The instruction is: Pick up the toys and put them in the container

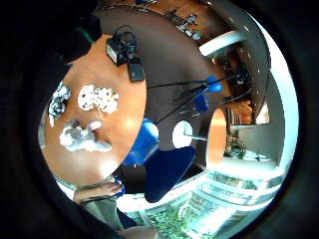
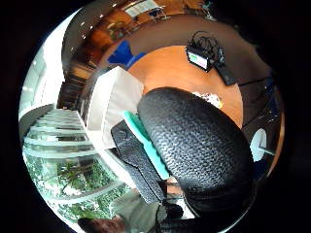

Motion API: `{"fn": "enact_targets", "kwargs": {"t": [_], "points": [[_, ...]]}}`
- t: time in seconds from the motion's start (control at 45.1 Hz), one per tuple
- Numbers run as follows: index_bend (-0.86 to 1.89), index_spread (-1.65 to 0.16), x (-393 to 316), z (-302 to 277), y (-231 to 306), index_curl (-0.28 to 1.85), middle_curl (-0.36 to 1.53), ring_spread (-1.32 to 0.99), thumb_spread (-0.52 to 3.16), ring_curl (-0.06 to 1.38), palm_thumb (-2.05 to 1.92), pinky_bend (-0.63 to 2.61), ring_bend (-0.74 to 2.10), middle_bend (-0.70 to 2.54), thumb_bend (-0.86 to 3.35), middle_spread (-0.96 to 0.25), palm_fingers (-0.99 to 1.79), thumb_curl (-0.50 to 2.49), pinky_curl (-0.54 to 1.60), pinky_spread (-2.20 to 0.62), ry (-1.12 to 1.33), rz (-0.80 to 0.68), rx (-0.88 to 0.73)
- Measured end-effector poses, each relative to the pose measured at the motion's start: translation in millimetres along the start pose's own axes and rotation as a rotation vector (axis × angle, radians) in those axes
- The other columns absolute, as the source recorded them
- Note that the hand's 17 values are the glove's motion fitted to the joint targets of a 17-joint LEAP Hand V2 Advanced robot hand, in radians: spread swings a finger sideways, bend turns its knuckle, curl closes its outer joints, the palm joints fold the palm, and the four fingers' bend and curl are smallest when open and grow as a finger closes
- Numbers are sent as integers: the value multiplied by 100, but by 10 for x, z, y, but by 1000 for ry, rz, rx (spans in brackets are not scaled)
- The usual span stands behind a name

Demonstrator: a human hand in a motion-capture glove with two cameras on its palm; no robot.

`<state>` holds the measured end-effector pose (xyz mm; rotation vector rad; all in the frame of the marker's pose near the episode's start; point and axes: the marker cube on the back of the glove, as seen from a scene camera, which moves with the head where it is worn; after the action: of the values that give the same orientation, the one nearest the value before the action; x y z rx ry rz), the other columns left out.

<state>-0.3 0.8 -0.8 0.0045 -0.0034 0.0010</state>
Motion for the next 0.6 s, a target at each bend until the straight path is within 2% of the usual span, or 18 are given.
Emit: {"fn": "enact_targets", "kwargs": {"t": [0.111,0.244,0.599], "points": [[5,-16,26,-10,-29,2,6,-13,73,12,-14,66,47,19,-9,-12,26,-1,20,-11,-6,13,5],[8,-21,75,-46,-91,3,12,-18,99,17,-15,73,56,24,-9,-16,21,0,25,-14,10,12,-8],[13,-24,-48,-297,-212,9,23,-24,124,22,-15,82,67,31,-9,-19,12,1,31,-17,76,-37,-26]]}}
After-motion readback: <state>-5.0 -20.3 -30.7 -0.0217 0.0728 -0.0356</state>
